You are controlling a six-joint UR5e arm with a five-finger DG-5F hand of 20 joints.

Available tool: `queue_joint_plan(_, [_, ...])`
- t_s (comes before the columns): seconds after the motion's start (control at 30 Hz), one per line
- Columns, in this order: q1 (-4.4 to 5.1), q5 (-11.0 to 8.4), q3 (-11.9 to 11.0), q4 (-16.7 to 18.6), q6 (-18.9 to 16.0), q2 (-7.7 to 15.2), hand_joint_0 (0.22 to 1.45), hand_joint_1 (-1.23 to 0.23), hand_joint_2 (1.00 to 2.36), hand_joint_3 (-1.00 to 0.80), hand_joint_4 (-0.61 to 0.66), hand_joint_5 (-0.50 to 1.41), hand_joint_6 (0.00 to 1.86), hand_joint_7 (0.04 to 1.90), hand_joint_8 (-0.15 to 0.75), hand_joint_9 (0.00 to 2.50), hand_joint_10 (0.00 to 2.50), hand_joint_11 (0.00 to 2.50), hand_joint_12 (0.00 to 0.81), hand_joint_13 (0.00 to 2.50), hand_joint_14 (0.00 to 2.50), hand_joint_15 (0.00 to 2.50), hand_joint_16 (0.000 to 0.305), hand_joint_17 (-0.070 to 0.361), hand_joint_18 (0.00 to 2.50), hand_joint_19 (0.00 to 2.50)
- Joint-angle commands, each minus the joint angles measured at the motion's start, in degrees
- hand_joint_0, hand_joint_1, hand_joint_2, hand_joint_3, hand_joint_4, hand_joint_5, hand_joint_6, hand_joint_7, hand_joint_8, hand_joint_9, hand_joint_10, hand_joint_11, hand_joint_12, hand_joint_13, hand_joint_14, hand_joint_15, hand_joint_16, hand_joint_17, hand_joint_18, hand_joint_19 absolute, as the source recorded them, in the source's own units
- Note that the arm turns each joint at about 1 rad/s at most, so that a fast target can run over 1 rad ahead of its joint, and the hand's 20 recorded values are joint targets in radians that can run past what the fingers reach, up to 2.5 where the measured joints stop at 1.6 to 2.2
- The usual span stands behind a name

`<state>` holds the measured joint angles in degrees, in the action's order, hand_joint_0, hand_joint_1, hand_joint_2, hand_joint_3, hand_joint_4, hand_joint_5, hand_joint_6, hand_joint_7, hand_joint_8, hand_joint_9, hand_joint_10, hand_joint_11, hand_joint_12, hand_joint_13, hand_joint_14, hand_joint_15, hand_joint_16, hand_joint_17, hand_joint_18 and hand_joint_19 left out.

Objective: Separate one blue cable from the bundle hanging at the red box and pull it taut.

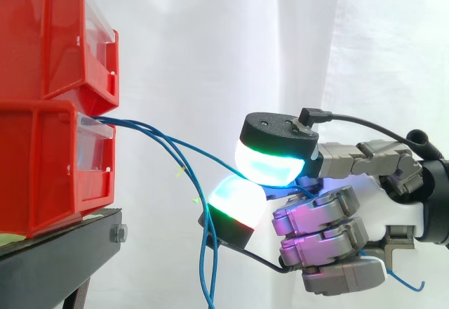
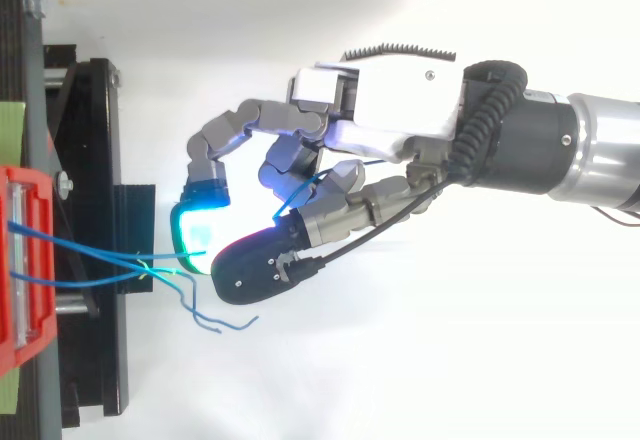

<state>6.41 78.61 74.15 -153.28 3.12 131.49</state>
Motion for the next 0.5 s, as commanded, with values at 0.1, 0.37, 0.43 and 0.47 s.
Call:
queue_joint_plan(0.1, [0.00,-0.03,-0.06,0.00,0.04,0.00,0.66,-0.77,1.02,-0.01,0.06,-0.17,0.84,1.11,0.316,1.04,1.83,1.46,0.394,0.99,2.50,1.45,0.047,0.105,1.51,1.42])
queue_joint_plan(0.37, [0.00,0.23,0.03,0.00,-0.58,0.00,0.66,-0.77,1.02,-0.01,0.05,-0.17,0.84,1.11,0.315,1.04,1.83,1.46,0.393,0.99,2.50,1.45,0.046,0.104,1.51,1.42])
queue_joint_plan(0.43, [0.00,-0.03,0.03,0.00,-0.66,-0.09,0.66,-0.77,1.02,0.00,0.05,-0.17,0.84,1.11,0.318,1.04,1.82,1.48,0.393,0.99,2.50,1.45,0.047,0.105,1.51,1.41])
queue_joint_plan(0.47, [0.00,-0.12,0.03,0.00,-0.84,-0.09,0.66,-0.77,1.02,-0.01,0.05,-0.17,0.84,1.11,0.316,1.04,1.82,1.48,0.393,0.99,2.50,1.45,0.047,0.105,1.51,1.42])
